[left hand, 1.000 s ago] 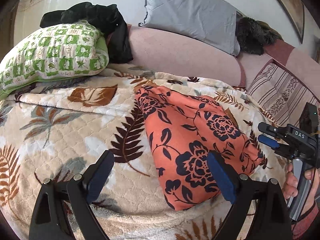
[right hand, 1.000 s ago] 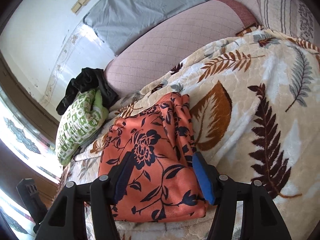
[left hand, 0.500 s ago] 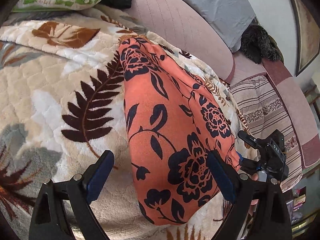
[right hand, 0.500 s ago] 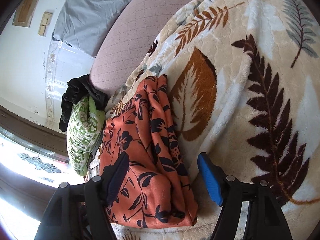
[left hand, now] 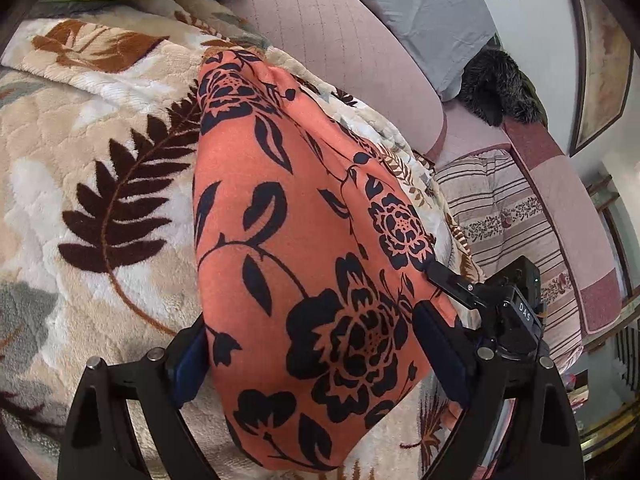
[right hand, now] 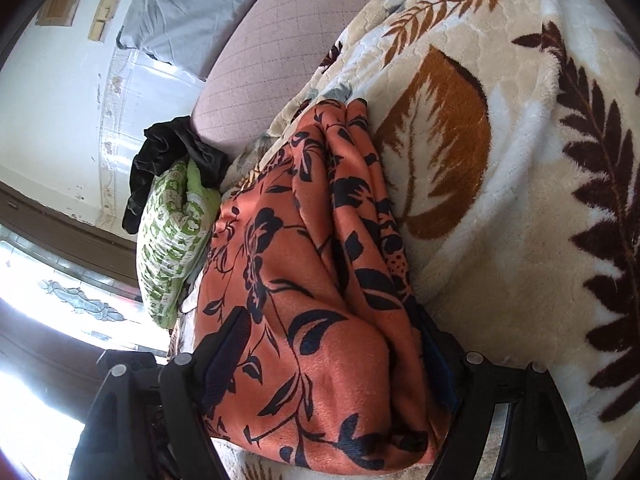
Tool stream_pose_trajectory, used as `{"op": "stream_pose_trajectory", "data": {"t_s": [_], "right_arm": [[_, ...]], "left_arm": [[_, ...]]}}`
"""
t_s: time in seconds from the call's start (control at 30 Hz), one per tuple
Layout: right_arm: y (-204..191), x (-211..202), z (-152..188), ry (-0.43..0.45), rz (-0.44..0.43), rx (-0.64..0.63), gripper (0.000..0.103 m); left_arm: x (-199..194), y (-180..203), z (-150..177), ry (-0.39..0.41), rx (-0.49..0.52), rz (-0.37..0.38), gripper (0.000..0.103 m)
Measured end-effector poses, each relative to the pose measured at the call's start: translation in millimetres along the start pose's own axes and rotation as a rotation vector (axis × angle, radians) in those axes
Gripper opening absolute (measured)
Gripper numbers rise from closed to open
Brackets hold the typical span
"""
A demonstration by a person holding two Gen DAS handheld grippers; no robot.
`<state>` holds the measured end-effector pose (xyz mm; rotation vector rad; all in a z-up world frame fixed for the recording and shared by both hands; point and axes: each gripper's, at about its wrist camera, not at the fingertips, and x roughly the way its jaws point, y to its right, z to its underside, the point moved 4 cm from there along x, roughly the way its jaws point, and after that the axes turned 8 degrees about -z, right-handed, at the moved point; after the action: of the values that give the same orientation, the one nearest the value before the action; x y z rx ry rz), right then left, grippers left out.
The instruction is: Fold small clothes
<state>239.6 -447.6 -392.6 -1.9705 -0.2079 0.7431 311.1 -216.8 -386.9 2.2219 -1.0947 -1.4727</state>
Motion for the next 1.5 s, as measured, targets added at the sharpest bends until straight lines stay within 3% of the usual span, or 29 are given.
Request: {"op": "stream_pose_trajectory", "data": {"t_s": [0.03,0.13,0.17,0.2,0.4,0.63,0.87,1.1,1.3,1.37,1.43,1.5], "right_arm": [[-3,1,1,0.002,0.012,-0.019,0.079],[-8,3,4,0.016,0.086,-0.072,0.060],[-11,2,4,0.026,0.091,-0.088,0.054],[-15,2,4,0.030,0.073,-0.102,0.041],[-47,-4,9,0.072,0.092,-0.213,0.037],[-76,-19,14,0.106,0.053,-0.277,0.035],[-106,-37,41,0.118,0.018,-0.328,0.034],[-132,-69,109,0.116,-0.003,-0.336,0.034],[-117,-85,176,0.067,0.001,-0.255,0.034],[-109,-85,192,0.048,0.029,-0.255,0.034],[-97,-79,202,-0.014,0.075,-0.219,0.040],[-85,-79,206,-0.047,0.141,-0.166,0.052]], "left_arm": [[1,2,0,0.005,0.017,-0.021,0.080],[-1,-1,-2,0.020,0.019,-0.040,0.059],[-3,-3,-4,0.025,0.009,-0.030,0.056],[-5,-4,-5,0.029,0.003,-0.026,0.050],[-17,-2,-6,0.064,0.039,-0.056,0.039],[-46,6,-12,0.113,0.061,-0.050,0.038],[-90,16,5,0.137,0.096,-0.090,0.037],[-148,19,61,0.147,0.106,-0.124,0.038],[-172,11,125,0.115,0.102,-0.179,0.038],[-169,0,144,0.082,0.090,-0.216,0.040],[-158,-15,154,0.021,0.077,-0.316,0.053],[-161,-24,154,0.018,0.024,-0.334,0.063]]}}
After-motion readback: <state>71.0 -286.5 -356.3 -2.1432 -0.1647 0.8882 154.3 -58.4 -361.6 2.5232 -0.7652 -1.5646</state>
